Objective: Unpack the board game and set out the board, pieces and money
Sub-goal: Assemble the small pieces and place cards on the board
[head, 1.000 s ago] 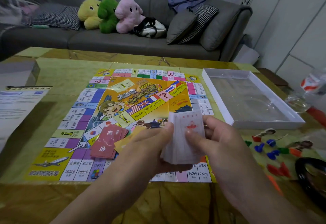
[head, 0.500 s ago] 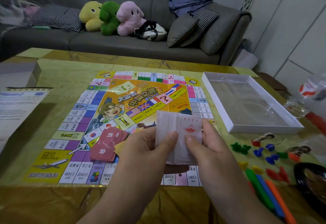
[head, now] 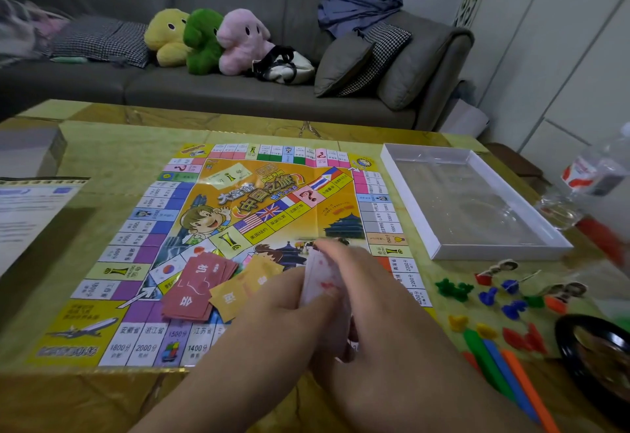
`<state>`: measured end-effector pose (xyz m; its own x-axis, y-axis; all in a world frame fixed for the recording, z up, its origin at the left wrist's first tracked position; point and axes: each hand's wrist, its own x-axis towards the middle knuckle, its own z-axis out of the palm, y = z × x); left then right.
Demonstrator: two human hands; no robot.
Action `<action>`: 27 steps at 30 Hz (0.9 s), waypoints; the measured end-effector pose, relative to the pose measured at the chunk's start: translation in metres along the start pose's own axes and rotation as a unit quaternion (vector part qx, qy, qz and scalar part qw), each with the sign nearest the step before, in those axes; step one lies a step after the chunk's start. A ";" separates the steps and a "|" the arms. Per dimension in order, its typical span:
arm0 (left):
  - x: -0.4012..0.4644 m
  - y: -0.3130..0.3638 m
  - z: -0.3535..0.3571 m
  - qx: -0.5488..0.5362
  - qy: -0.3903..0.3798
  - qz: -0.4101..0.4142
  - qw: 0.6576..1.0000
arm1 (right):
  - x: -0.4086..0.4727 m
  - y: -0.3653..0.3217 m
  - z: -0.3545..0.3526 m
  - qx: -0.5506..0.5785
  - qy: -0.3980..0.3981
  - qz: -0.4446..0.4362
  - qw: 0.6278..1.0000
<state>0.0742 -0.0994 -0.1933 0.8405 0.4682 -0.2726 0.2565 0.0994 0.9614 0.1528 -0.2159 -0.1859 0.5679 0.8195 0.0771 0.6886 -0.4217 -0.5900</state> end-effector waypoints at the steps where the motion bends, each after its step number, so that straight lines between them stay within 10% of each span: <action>1: 0.001 -0.001 0.000 -0.002 0.002 -0.010 1.000 | -0.004 0.004 0.001 -0.024 0.003 -0.024 0.999; 27: 0.006 0.003 -0.009 0.052 0.007 0.005 0.999 | 0.024 0.019 -0.012 -0.021 0.069 -0.016 0.997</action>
<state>0.0759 -0.0882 -0.1916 0.8363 0.4816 -0.2622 0.2973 0.0036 0.9548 0.1844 -0.2089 -0.1858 0.5997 0.7730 0.2067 0.7244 -0.4147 -0.5507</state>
